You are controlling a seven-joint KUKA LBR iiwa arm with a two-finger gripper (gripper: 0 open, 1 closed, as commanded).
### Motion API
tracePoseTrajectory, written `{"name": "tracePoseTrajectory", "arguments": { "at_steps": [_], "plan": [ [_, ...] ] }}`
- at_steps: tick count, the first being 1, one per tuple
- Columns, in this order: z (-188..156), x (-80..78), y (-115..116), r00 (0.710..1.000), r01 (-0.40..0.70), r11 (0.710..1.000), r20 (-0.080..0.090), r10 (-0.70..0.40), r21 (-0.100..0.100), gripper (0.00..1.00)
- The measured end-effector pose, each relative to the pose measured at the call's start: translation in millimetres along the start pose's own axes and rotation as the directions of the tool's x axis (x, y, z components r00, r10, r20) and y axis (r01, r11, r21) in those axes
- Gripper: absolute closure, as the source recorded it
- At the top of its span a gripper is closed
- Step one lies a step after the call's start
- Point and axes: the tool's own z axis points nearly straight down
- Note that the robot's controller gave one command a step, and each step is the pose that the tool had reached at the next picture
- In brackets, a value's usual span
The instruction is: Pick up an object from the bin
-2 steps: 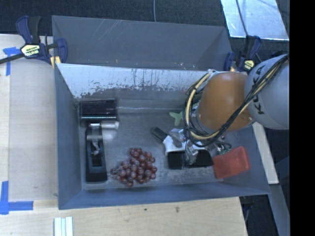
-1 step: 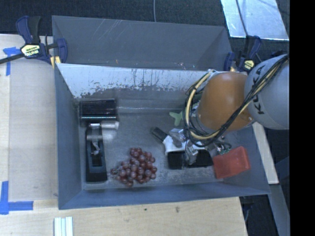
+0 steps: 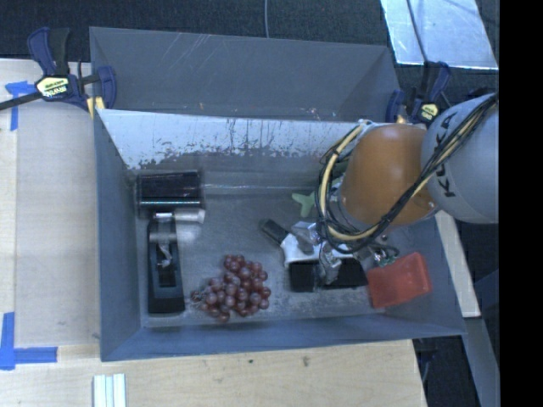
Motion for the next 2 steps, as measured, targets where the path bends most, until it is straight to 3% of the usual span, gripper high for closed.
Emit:
{"name": "tracePoseTrajectory", "arguments": {
  "at_steps": [2],
  "plan": [
    [0.0, -0.1, 0.1, 1.000, 0.000, 1.000, 0.000, 0.000, 0.000, 1.00]
  ]
}}
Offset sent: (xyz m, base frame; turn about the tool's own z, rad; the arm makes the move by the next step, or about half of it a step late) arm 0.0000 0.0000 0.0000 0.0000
